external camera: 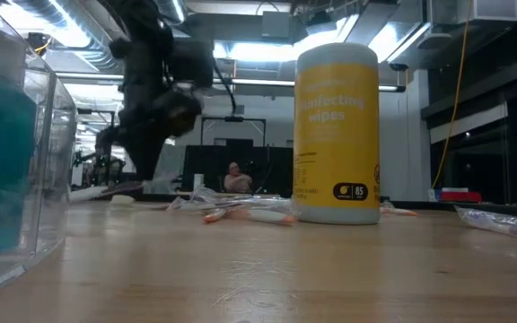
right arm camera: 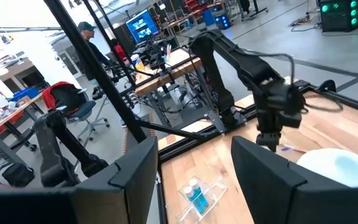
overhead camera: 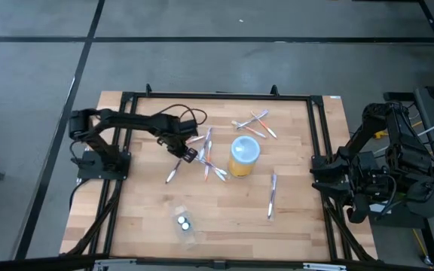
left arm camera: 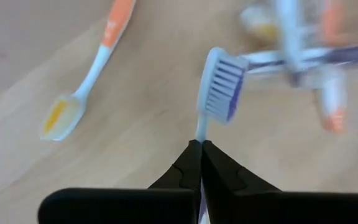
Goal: Pick & Place toothbrushing station
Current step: Put the violet toothbrush into the left side of the transparent organizer, then put the violet toothbrush into the right side of the transparent organizer
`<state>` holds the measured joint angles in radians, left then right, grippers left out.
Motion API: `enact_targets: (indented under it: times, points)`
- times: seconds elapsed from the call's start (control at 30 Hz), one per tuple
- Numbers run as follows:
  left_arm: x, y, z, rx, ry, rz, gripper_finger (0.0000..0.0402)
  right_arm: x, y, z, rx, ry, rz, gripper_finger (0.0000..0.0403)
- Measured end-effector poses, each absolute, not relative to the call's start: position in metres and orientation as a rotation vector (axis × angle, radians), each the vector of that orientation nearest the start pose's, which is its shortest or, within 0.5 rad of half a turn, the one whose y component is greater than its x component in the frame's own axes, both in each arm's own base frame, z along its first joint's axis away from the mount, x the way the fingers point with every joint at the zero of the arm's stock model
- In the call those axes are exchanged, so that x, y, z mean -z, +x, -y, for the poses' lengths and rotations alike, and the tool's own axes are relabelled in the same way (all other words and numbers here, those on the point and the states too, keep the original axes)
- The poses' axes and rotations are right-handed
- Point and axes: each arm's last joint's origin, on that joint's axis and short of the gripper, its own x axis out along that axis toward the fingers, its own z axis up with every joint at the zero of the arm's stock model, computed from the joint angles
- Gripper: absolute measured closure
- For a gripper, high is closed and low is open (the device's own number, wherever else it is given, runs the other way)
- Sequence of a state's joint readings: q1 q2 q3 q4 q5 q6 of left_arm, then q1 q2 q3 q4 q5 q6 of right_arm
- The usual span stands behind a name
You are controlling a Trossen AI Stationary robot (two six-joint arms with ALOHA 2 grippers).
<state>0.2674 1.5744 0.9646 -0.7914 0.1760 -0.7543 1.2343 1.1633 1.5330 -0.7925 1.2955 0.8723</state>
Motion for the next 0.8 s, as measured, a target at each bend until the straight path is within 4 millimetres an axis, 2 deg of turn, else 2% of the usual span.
enact_targets:
  times: [0.17, 0.27, 0.63, 0.8]
  points:
    - [-0.211, 0.256, -0.058, -0.622, -0.928, -1.151, 0.0401, -0.46, 0.09, -0.171, 0.123, 0.455, -0.076, 0.0195]
    - [-0.222, 0.253, -0.05, -0.645, -0.927, -1.096, 0.0401, -0.462, 0.09, -0.171, 0.13, 0.442, -0.067, 0.0195]
    - [-0.222, 0.256, -0.033, -0.663, -0.908, -1.087, 0.04, -0.463, 0.09, -0.172, 0.128, 0.428, -0.064, 0.0195]
    - [-0.208, 0.264, -0.036, -0.696, -0.928, -1.121, 0.0376, -0.463, 0.09, -0.172, 0.127, 0.421, -0.064, 0.0195]
